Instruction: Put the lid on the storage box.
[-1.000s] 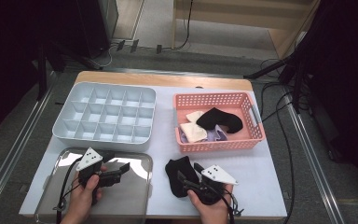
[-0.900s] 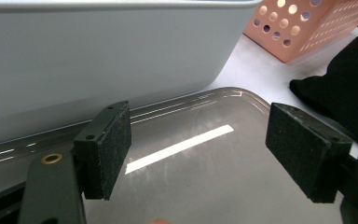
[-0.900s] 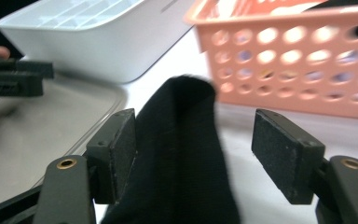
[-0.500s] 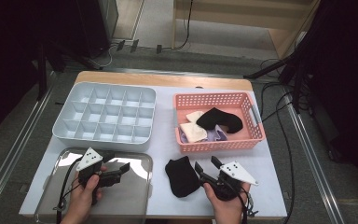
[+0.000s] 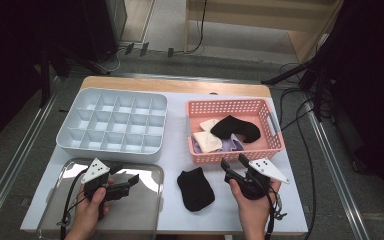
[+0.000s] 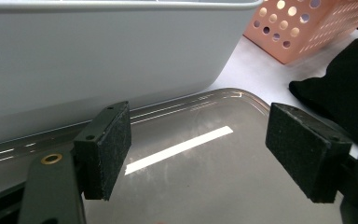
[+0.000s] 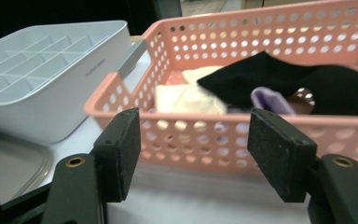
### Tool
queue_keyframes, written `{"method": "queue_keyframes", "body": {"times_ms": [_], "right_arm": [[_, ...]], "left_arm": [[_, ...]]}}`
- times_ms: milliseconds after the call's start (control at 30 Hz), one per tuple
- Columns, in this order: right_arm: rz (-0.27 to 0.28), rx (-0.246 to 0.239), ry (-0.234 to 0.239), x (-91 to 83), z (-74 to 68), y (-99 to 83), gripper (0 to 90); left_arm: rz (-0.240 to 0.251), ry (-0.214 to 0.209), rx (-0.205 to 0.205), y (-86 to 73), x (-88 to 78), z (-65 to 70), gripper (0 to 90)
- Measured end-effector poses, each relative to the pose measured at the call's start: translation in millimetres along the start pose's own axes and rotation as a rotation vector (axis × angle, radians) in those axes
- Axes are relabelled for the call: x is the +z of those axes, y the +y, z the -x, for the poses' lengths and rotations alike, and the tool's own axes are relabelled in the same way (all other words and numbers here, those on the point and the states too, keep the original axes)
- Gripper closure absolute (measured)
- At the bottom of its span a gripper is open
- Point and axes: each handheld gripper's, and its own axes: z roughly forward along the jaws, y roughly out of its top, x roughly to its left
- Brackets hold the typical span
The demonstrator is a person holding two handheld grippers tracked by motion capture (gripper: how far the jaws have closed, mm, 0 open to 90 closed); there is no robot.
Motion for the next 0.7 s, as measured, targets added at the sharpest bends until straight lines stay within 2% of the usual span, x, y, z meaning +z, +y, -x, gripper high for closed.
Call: {"method": "queue_keyframes", "body": {"times_ms": [367, 700], "right_arm": [[-0.003, -0.008, -0.062, 18.1, 16.1, 21.9, 35.8], [-0.013, 0.011, -0.114, 36.8, 32.0, 39.0, 36.6]], "left_arm": [[0.008, -0.006, -0.01, -0.5, -0.5, -0.4, 23.5], [0.0, -0.003, -0.005, 0.0, 0.3, -0.1, 23.5]]}}
